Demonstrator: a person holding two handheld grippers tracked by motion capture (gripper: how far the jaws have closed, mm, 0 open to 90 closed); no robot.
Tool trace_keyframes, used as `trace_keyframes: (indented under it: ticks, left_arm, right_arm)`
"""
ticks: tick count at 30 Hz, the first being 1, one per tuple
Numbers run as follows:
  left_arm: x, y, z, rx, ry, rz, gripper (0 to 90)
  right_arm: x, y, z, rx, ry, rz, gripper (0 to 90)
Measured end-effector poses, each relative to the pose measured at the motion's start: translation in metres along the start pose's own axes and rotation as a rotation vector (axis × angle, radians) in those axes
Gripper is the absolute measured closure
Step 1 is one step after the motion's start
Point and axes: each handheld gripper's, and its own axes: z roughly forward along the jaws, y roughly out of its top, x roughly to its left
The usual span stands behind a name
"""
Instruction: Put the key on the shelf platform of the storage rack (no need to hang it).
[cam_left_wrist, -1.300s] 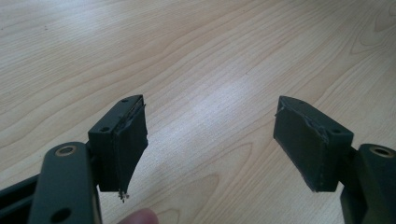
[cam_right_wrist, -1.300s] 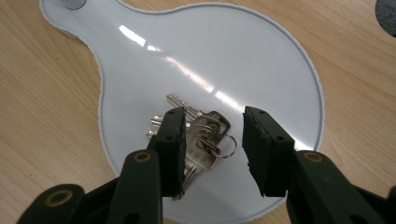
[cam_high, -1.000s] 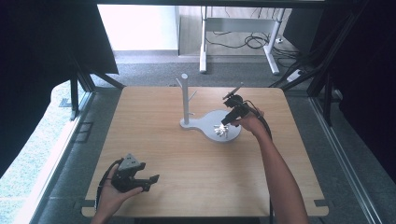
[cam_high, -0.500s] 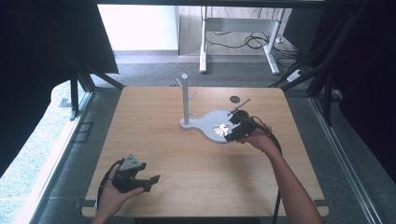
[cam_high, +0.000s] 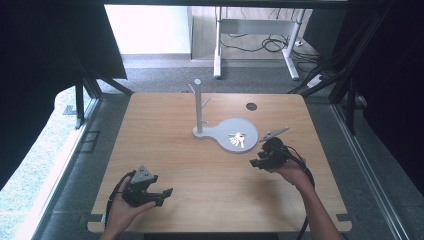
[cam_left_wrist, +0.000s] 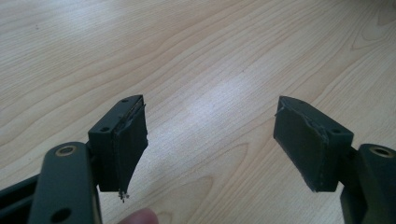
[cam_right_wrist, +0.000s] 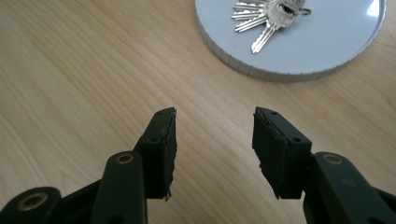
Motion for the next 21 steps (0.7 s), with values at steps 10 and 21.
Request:
trace_keyframes:
  ticks: [10,21]
  left_arm:
    - [-0.002,0.000,0.002,0.006,-0.003,-0.003,26.1]
    - [-0.003,0.001,0.004,0.010,-0.004,-0.003,26.1]
  right_arm:
    - [0.008,-0.054,-0.009,-0.063,-0.015,0.027,50.6]
    - [0.006,-0.082,-0.008,-0.109,-0.028,0.068,50.3]
